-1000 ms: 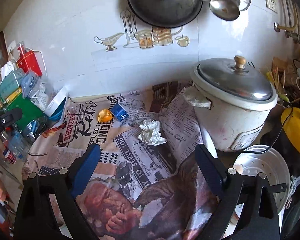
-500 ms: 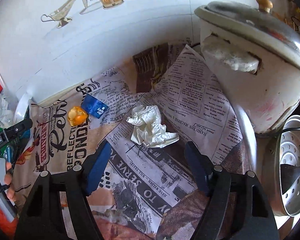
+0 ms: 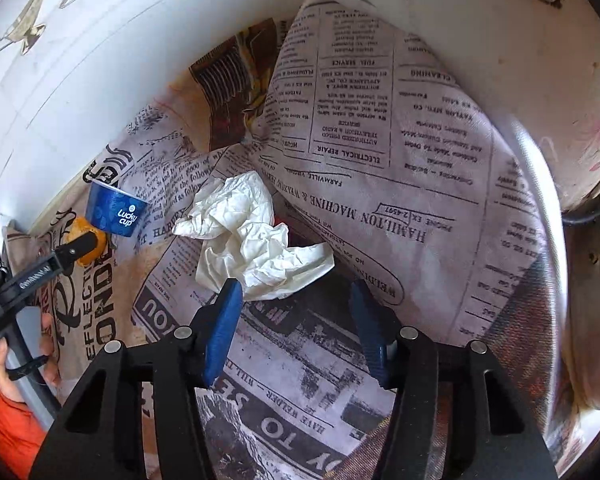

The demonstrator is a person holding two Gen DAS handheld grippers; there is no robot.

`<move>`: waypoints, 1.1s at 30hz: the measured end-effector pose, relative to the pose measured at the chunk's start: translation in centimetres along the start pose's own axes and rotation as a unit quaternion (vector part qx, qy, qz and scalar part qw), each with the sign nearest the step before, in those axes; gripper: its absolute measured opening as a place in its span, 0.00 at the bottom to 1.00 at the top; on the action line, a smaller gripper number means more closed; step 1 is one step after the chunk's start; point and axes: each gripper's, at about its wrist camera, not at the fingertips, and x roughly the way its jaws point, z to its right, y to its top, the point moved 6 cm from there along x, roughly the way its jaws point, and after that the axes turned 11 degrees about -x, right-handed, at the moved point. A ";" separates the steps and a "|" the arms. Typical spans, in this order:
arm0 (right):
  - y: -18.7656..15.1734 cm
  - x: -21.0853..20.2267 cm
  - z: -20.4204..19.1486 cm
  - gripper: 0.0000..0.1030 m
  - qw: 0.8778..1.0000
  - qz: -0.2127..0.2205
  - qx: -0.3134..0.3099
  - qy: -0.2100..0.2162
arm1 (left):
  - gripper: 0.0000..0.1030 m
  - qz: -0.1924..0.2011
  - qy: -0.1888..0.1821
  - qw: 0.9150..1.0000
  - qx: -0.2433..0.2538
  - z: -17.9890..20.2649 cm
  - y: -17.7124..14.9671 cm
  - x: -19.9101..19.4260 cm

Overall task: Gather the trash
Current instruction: 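Grasp the orange peel with the left tool while the right tool grasps the crumpled white tissue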

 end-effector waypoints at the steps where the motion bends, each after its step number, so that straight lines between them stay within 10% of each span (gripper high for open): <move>1: 0.1 0.1 0.0 0.50 1.000 0.002 0.006 0.005 | 0.82 -0.001 -0.002 1.000 0.003 0.1 0.0 0.3; 16: 0.7 2.4 -1.0 0.18 0.999 0.019 0.005 0.035 | 0.02 0.026 -0.003 1.000 0.014 0.3 -0.9 -2.5; 33: -1.2 -6.4 -2.0 0.12 0.994 0.064 -0.054 0.075 | 0.01 0.077 -0.007 0.997 0.008 4.2 -5.5 -13.8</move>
